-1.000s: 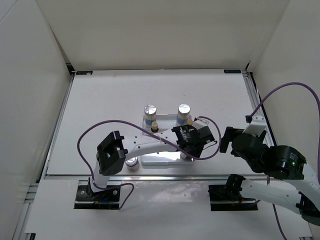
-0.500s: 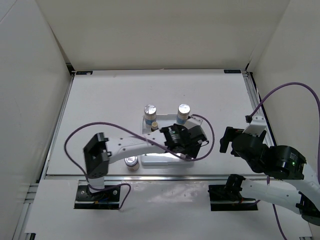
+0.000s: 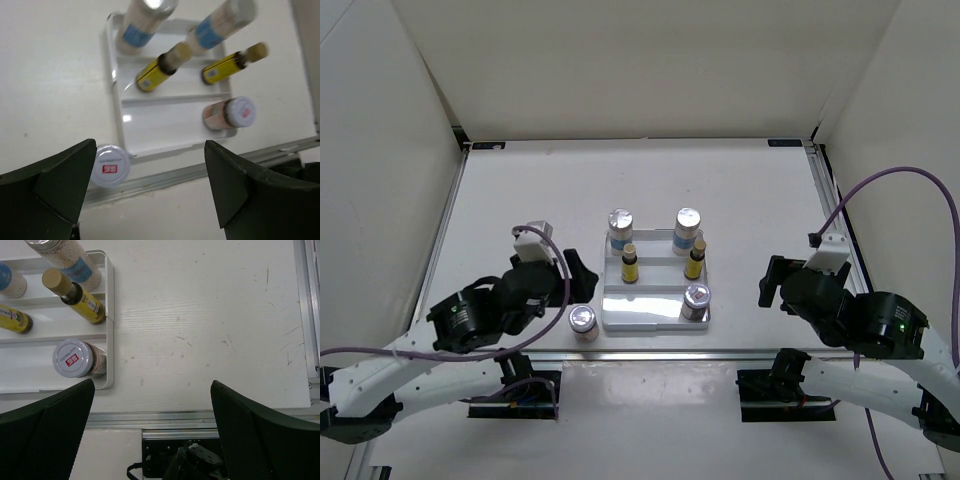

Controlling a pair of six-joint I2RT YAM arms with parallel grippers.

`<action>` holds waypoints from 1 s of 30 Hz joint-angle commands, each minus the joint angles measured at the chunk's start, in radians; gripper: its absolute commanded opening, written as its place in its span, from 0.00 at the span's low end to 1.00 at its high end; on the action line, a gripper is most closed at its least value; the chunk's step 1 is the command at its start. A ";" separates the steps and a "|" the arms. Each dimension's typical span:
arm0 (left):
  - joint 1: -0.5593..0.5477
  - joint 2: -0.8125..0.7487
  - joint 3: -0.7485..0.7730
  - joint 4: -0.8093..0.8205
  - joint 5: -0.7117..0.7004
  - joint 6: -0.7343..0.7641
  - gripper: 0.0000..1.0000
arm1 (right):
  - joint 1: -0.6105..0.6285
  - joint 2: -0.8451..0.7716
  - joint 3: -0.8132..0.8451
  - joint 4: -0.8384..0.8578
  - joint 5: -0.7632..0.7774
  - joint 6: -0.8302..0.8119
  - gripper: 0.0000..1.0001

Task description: Organize the condiment bottles

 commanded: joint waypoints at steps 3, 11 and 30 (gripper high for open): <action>0.053 0.077 -0.115 -0.171 0.075 -0.206 1.00 | 0.002 -0.011 0.002 0.015 0.031 0.019 1.00; 0.063 0.236 -0.227 -0.143 0.154 -0.325 1.00 | 0.002 0.007 0.002 0.015 0.022 0.010 1.00; 0.189 0.294 -0.267 0.026 0.275 -0.200 0.33 | 0.002 0.017 0.002 0.024 0.012 0.001 1.00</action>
